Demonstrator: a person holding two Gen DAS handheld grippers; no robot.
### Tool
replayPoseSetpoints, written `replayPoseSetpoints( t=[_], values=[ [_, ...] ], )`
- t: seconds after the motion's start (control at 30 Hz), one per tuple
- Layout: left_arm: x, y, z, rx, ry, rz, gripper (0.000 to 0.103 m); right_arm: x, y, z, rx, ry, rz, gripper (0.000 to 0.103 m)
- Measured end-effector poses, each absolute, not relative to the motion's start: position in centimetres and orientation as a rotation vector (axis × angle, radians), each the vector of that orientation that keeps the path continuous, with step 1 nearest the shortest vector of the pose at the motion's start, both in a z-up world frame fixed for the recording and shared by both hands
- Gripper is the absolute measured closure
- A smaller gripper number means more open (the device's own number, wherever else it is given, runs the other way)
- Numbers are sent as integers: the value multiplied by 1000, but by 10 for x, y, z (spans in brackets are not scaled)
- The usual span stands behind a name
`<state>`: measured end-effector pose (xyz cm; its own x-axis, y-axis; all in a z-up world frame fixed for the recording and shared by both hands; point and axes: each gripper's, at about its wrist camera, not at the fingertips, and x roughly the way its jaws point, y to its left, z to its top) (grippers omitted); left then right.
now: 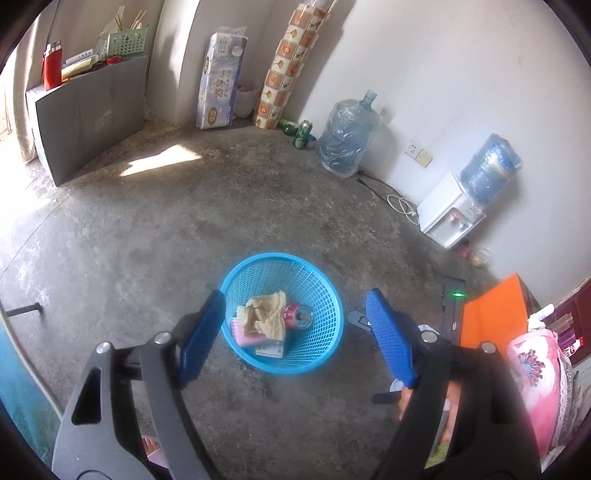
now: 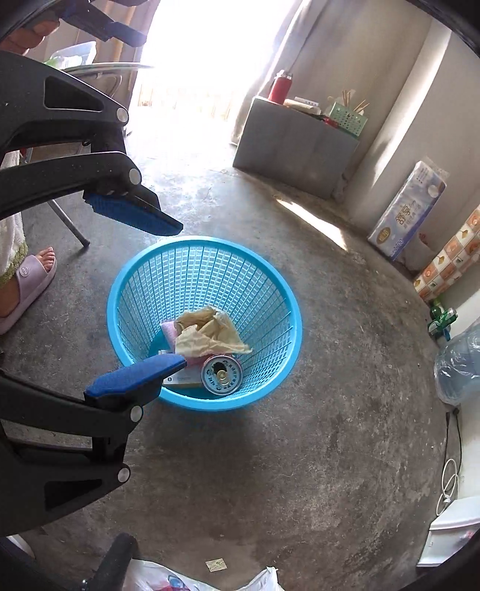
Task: Collect trash
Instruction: 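Move both tools back over the table toward the green bottle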
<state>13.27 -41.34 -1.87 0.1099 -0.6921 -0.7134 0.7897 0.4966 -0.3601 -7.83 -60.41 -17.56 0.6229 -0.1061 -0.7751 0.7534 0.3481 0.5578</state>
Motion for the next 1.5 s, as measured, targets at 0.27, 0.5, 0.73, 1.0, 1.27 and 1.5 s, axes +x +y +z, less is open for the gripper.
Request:
replayPoseSetpoints(
  t=[0.27,0.5,0.73,1.0,1.27,1.5],
  values=[
    [110,-313,28,63,903,-1031,24,-102,-581,-124,1059,633,-554,27],
    [101,-205,50,-47,861,-893,21,-96,-551,-79,1025,584,-443,26],
    [84,-101,54,-127,821,-674,20,-57,-503,-41,939,608,-290,26],
    [72,2,49,-243,771,-410,20,2,-432,-9,821,692,-82,24],
    [81,76,47,-338,739,-249,19,68,-332,4,764,810,177,22],
    [89,125,42,-341,710,-103,18,140,-228,28,672,925,392,22]
  ],
)
